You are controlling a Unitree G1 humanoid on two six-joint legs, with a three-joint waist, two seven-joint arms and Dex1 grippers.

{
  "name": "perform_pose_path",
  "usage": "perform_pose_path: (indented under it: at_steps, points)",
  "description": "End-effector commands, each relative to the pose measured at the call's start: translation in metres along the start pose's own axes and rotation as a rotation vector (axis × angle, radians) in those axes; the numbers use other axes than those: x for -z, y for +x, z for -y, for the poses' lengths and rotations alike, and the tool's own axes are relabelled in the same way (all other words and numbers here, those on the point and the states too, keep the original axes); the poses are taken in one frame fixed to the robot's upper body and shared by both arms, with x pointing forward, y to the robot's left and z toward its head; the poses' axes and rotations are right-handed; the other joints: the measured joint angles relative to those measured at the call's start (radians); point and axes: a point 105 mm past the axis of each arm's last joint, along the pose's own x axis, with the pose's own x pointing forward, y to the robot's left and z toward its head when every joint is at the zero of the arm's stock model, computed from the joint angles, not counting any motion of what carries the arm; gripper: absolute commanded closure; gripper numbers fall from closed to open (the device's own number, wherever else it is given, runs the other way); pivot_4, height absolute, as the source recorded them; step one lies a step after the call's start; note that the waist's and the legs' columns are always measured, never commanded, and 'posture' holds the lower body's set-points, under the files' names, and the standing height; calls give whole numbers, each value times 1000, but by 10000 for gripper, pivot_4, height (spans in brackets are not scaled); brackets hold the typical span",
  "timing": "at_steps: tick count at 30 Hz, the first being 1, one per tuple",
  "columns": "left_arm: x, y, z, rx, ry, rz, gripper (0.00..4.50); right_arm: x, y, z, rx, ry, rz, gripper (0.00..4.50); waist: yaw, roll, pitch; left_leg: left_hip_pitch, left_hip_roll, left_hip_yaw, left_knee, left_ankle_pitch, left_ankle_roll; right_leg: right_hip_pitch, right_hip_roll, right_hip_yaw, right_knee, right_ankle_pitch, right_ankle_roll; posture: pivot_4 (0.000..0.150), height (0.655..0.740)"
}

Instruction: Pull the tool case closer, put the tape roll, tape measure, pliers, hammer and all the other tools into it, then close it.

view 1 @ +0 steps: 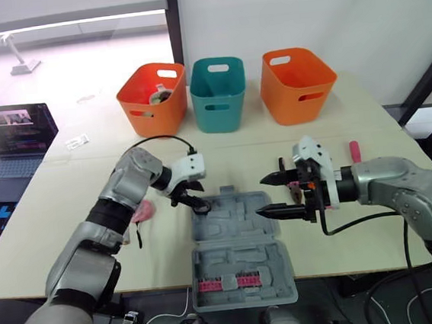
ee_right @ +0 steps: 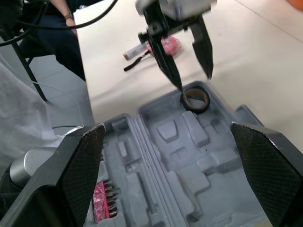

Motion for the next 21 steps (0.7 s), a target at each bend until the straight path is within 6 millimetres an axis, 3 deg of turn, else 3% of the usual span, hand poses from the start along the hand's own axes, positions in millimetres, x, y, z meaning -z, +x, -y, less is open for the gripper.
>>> perform_pose_path:
  at_steps: [1, 3, 6, 13, 21]
  points:
    - [-7, -25, -9, -102, -41, 161, 21361, -11, -2, -2, -6, -49, 25, 0, -2, 0, 0, 0, 0, 0, 0, 0, 0, 0, 0, 0, 0, 0, 0, 1500, 7400]
    - [-1, -27, -7, -115, -88, 200, 23699, -11, -2, -2, -8, -50, 22, 0, -4, 0, 0, 0, 0, 0, 0, 0, 0, 0, 0, 0, 0, 0, 0, 1500, 7400]
    - [10, -26, -2, -178, -173, 285, 34511, -11, -2, -2, -11, -49, 20, 0, 0, 0, 0, 0, 0, 0, 0, 0, 0, 0, 0, 0, 1, 0, 0, 1500, 7400]
    - [20, -7, 9, -213, -206, 341, 34511, -14, -2, -2, -24, -56, 15, 0, 7, 0, 0, 0, 0, 0, 1, 0, 0, 1, 0, 0, 0, 0, 0, 1500, 7400]
    - [38, 24, 6, -224, -226, 335, 34511, -16, -2, -1, -23, -63, 15, 0, 3, 0, 0, 0, 0, 0, 1, 0, 0, 0, 0, 0, 0, 0, 0, 1500, 7400]
